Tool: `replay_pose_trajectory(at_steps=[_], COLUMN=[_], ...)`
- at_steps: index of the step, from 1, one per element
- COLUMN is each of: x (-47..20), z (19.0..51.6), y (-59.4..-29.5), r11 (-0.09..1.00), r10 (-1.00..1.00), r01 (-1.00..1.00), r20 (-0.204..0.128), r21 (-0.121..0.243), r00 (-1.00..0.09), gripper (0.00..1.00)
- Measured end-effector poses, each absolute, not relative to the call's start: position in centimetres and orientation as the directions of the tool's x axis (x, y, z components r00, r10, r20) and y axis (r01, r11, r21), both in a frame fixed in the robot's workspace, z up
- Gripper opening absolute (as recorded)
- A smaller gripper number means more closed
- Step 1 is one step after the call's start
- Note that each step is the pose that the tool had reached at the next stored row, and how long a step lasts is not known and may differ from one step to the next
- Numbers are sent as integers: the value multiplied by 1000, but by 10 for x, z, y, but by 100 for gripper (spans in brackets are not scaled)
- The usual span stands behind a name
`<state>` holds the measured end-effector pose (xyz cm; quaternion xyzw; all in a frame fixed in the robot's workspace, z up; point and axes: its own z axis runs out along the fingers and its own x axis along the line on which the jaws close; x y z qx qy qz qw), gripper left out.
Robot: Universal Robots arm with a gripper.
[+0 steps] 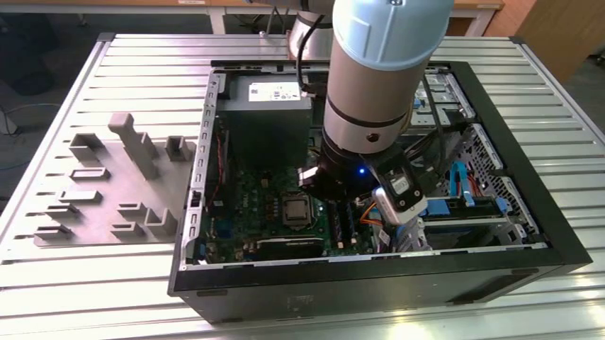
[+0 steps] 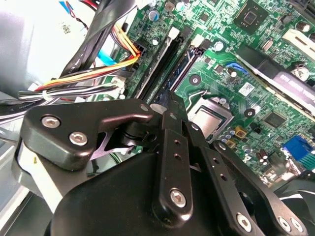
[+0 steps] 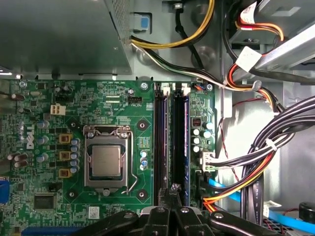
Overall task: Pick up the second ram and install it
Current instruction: 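Press down the second ram until it locks into place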
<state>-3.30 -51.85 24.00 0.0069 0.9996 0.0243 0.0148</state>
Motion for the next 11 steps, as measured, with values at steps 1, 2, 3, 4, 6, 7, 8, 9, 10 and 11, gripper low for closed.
replay_pose_trajectory(at_steps=[1, 2, 3, 4, 6, 7, 8, 9, 10, 11], x=[-33, -33, -33, -33, -33, -33, -33, -33, -33, -33], z=[240, 239, 239, 238, 236, 236, 236, 236, 236, 236], y=[-519, -520, -520, -520, -521, -521, -521, -522, -522, -522], r11=[999, 999, 999, 999, 999, 999, 999, 999, 999, 999], r10=[15, 14, 15, 15, 15, 15, 15, 15, 15, 14], r01=[13, 13, 13, 13, 13, 13, 13, 13, 13, 13], r20=[-29, -29, -29, -29, -29, -29, -29, -29, -29, -29], r21=[49, 49, 49, 49, 49, 49, 49, 48, 49, 49], r00=[-999, -999, -999, -999, -999, -999, -999, -999, -999, -999], gripper=[11, 11, 11, 11, 11, 11, 11, 11, 11, 11])
